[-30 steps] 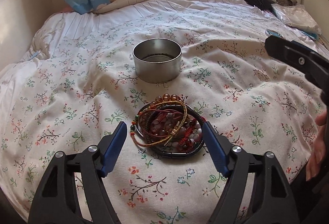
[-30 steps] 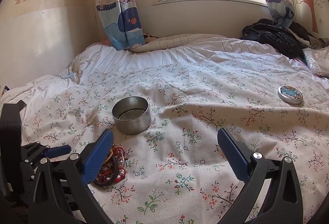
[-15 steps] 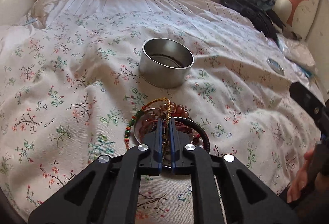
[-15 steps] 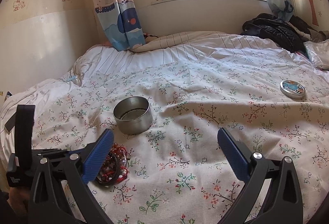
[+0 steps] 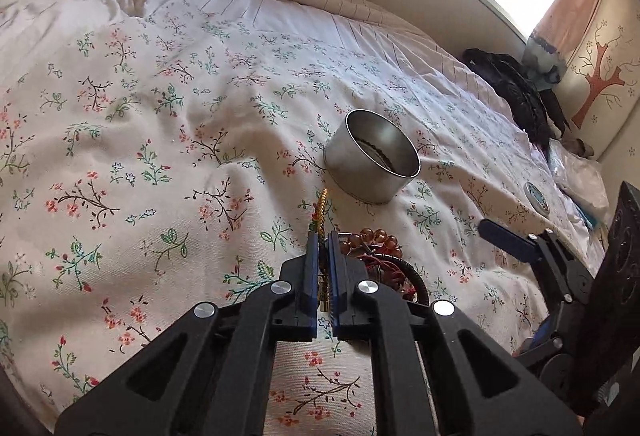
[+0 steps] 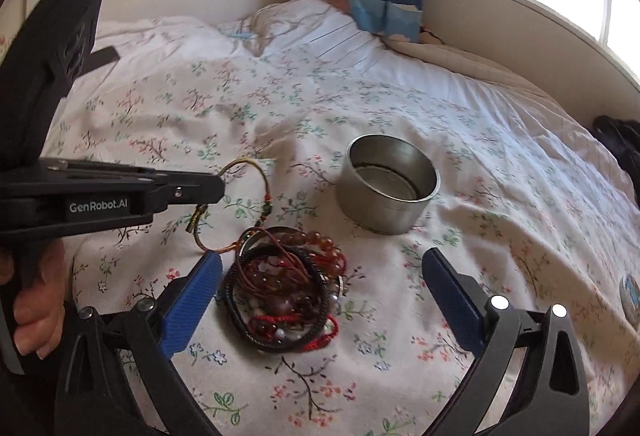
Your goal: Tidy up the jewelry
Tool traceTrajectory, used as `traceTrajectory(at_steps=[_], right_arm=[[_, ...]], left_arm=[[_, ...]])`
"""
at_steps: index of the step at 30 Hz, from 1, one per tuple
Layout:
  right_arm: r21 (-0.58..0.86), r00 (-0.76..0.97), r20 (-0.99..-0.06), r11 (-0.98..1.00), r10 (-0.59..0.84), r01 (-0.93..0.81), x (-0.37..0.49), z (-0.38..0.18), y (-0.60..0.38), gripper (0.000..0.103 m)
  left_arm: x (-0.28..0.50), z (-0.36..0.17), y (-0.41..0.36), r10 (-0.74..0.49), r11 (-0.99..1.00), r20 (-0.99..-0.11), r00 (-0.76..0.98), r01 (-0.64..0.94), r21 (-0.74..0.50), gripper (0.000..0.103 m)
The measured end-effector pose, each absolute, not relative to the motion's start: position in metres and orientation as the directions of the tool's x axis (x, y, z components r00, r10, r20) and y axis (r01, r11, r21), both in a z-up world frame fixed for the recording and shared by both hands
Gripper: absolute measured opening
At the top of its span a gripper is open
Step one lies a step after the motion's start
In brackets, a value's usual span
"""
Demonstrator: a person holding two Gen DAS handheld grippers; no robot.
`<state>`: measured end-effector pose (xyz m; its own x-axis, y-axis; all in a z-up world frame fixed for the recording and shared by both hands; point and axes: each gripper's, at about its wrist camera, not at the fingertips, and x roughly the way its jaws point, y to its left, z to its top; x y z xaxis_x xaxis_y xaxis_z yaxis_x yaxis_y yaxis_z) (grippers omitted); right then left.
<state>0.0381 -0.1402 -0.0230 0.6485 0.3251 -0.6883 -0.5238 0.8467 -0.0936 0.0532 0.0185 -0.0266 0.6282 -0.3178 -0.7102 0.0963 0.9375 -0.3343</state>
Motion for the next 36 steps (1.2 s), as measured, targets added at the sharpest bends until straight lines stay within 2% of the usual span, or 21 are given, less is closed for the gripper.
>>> traceTrajectory(at_steps=[2,5,6,7,9,10,14,20,28,33,34,36], right_arm=[[-0.117,0.633,-0.699,0.82,0.333,-0.56,0.045,-0.028,-0.127,0.083],[-0.132,0.605,-0.727,0.798,0.325,-0.588,0.057,-0.037,-0.117,0.065],[-0.12,0.584,-0.742,0.793,0.328,-0.598,0.062,-0.042,-0.115,0.05],[-0.101,0.562,-0.756,0.789,0.335,-0.606,0.066,-0.045,-0.116,0.029],[-0.04,0.528,-0.762,0.788,0.374,-0.615,0.072,-0.048,-0.121,0.009],[-0.001,0.517,-0.757,0.791,0.399,-0.612,0.073,-0.047,-0.125,0.004],[0.19,0.493,-0.699,0.799,0.519,-0.571,0.075,-0.034,-0.152,0.003],[0.412,0.536,-0.547,0.764,0.643,-0.496,0.064,-0.004,-0.19,0.003],[0.525,0.628,-0.377,0.715,0.681,-0.461,0.038,0.023,-0.225,0.003],[0.545,0.641,-0.364,0.712,0.676,-0.442,0.039,0.023,-0.235,0.003],[0.544,0.642,-0.364,0.713,0.675,-0.442,0.039,0.024,-0.235,0.003],[0.541,0.641,-0.364,0.713,0.676,-0.445,0.039,0.023,-0.235,0.003]], left_arm=[[0.054,-0.027,0.019,-0.321,0.936,-0.711,0.626,0.096,-0.338,0.004],[0.054,-0.028,0.02,-0.323,0.935,-0.711,0.625,0.094,-0.342,0.005],[0.054,-0.028,0.02,-0.324,0.935,-0.711,0.625,0.095,-0.342,0.004],[0.054,-0.028,0.02,-0.324,0.935,-0.712,0.623,0.096,-0.342,0.005],[0.055,-0.029,0.019,-0.324,0.935,-0.713,0.622,0.096,-0.341,0.004],[0.055,-0.029,0.019,-0.326,0.935,-0.713,0.621,0.097,-0.342,0.005],[0.056,-0.029,0.02,-0.326,0.934,-0.711,0.624,0.096,-0.344,0.004],[0.051,-0.022,0.02,-0.33,0.933,-0.683,0.652,0.115,-0.342,0.004],[0.044,-0.01,0.015,-0.325,0.938,-0.646,0.691,0.149,-0.312,0.0],[0.051,-0.018,0.031,-0.24,0.953,-0.687,0.686,0.034,-0.299,0.001],[0.055,-0.021,0.038,-0.238,0.95,-0.7,0.674,0.01,-0.313,0.003],[0.066,-0.028,0.043,-0.21,0.955,-0.731,0.649,-0.024,-0.296,0.014]])
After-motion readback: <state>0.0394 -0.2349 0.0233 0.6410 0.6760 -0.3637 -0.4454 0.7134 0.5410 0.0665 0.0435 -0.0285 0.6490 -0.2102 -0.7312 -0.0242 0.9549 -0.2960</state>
